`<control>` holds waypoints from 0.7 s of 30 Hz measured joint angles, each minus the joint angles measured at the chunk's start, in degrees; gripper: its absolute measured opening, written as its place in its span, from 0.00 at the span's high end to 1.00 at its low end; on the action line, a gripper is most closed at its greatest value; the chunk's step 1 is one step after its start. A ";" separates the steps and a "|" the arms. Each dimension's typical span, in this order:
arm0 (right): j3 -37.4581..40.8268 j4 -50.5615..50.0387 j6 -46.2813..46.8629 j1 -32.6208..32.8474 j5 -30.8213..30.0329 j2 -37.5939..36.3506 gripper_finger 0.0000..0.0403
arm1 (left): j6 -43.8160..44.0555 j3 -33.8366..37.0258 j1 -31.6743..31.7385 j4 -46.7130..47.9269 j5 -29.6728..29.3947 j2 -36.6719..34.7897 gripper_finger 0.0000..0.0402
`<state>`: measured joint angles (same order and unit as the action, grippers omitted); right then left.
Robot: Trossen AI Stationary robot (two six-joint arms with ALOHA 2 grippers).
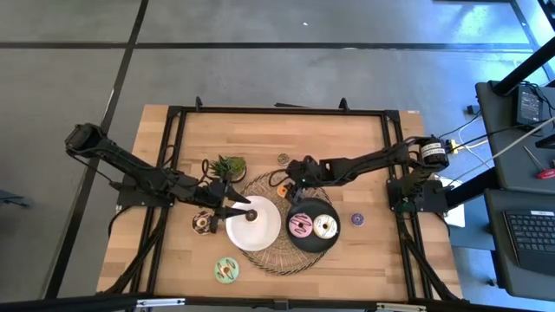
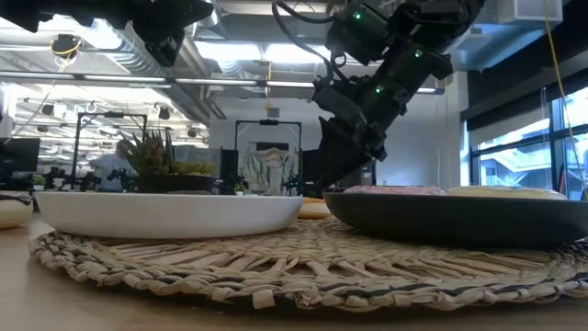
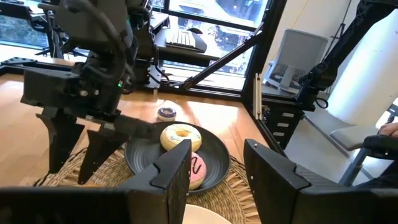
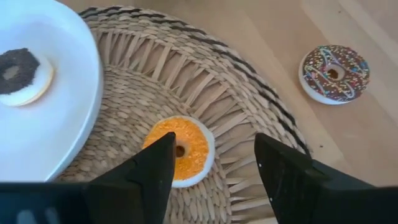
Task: Pick & Place donuts
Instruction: Put the small yellow donut on the white plate
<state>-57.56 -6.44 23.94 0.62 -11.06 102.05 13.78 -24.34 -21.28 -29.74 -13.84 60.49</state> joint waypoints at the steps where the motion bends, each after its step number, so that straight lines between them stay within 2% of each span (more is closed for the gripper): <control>1: 0.00 0.06 0.00 -0.03 -0.03 0.37 0.47 | 0.00 0.00 0.00 0.01 -0.01 0.00 0.64; 13: 0.02 2.48 1.40 -0.02 1.01 5.50 0.50 | 0.00 0.00 0.01 0.98 0.02 0.02 0.64; 17: 0.00 2.45 1.40 -0.02 1.16 5.65 0.56 | 0.01 0.00 0.01 1.64 -0.08 0.02 0.64; 21: 0.00 2.48 0.94 -0.02 2.28 5.65 0.66 | 0.01 0.00 0.00 1.71 -0.09 0.02 0.64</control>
<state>-57.56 -3.96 24.89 0.60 -8.79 107.70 13.79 -24.34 -21.28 -28.03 -13.93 60.51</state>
